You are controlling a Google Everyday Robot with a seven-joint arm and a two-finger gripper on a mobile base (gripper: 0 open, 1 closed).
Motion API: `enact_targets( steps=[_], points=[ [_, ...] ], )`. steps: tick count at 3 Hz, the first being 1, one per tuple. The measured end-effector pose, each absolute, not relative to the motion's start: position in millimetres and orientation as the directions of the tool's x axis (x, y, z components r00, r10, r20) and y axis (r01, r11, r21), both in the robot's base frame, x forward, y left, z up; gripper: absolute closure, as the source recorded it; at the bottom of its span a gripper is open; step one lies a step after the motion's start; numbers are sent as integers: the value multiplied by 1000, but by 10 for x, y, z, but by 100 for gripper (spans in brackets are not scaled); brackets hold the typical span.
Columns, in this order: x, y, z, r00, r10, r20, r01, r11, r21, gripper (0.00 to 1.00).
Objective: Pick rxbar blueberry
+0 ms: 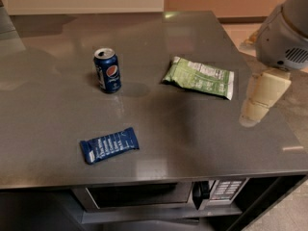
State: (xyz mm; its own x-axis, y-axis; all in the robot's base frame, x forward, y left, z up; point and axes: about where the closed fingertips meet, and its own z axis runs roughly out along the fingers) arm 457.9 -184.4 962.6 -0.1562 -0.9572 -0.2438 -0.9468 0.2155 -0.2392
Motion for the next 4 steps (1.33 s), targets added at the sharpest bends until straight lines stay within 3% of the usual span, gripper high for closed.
enact_targets(
  steps=[4],
  points=[
    [4820, -286, 8774, 160, -932, -326, -980, -110, -165, 0]
  ],
)
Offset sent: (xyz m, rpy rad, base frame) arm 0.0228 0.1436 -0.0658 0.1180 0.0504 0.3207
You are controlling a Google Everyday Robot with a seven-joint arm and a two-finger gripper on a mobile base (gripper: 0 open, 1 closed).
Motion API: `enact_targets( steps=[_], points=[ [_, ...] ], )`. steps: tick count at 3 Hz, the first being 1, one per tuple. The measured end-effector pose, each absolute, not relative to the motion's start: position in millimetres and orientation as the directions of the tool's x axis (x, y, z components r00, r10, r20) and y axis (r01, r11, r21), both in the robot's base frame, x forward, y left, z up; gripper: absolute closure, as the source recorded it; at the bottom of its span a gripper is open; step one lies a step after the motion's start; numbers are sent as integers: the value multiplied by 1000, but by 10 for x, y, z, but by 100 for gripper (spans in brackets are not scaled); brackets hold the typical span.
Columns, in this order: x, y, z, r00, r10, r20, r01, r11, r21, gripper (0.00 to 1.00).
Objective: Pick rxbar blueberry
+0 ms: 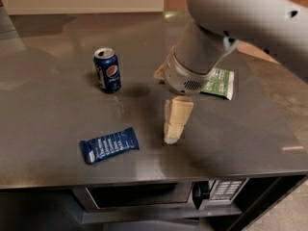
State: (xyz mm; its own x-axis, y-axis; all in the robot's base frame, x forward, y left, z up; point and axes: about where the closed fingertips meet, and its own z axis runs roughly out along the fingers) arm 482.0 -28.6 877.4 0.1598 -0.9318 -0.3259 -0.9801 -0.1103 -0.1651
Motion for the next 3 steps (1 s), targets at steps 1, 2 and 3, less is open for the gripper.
enact_targets(
  steps=[1, 2, 3],
  points=[
    [4837, -72, 8588, 201, -923, -329, -976, -159, -150, 0],
    [4819, 122, 8481, 235, -913, -333, -970, -198, -140, 0],
    [4734, 313, 8407, 272, -902, -335, -962, -243, -128, 0]
  ],
)
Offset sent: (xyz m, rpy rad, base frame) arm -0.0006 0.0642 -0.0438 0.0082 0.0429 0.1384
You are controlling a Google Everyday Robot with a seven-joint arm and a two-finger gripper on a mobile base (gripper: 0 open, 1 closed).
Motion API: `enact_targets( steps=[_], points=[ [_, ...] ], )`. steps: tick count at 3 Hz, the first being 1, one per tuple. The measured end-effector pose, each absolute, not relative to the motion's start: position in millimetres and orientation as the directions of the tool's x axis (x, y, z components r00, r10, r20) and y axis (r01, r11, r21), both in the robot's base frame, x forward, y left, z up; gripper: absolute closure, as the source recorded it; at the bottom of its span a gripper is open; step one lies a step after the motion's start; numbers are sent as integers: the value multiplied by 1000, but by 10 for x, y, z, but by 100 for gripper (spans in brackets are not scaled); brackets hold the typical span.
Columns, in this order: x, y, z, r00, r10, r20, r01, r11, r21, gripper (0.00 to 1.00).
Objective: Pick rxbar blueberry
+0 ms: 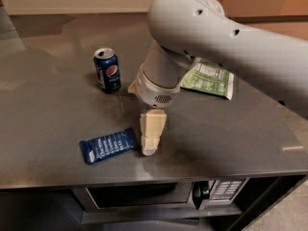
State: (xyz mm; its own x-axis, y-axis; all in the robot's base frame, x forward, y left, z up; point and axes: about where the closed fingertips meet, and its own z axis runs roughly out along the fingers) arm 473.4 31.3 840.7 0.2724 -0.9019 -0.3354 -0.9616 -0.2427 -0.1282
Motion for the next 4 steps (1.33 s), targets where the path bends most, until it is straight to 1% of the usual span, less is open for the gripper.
enact_targets(
  steps=[2, 4],
  points=[
    [4586, 594, 8276, 334, -889, -313, -942, -327, -76, 0],
    [4512, 710, 8200, 358, -886, -296, -929, -369, -22, 0]
  ],
)
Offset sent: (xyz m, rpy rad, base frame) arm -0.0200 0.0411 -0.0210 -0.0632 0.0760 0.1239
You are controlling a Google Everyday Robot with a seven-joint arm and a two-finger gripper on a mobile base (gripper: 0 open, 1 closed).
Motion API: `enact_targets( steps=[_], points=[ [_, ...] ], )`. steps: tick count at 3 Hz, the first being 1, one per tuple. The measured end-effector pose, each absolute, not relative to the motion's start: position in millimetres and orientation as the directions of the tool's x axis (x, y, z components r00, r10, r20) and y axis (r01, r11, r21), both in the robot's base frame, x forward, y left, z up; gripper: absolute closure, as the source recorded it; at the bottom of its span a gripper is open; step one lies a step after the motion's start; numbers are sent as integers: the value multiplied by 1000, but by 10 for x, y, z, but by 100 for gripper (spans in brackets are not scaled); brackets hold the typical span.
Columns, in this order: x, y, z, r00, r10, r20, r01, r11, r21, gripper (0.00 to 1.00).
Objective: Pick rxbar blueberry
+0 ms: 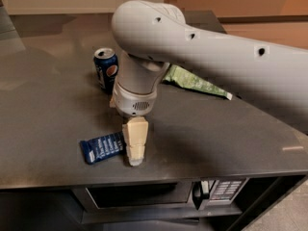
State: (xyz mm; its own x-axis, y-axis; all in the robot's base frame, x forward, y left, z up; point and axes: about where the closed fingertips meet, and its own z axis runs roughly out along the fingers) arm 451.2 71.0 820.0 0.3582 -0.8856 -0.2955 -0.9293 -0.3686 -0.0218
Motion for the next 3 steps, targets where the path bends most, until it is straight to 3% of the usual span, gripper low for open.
enact_targets(
  steps=[1, 3],
  points=[
    [4467, 740, 8211, 361, -884, -296, -927, -376, -8, 18],
    [4403, 764, 8249, 361, -878, -312, -924, -382, 6, 64]
  ],
)
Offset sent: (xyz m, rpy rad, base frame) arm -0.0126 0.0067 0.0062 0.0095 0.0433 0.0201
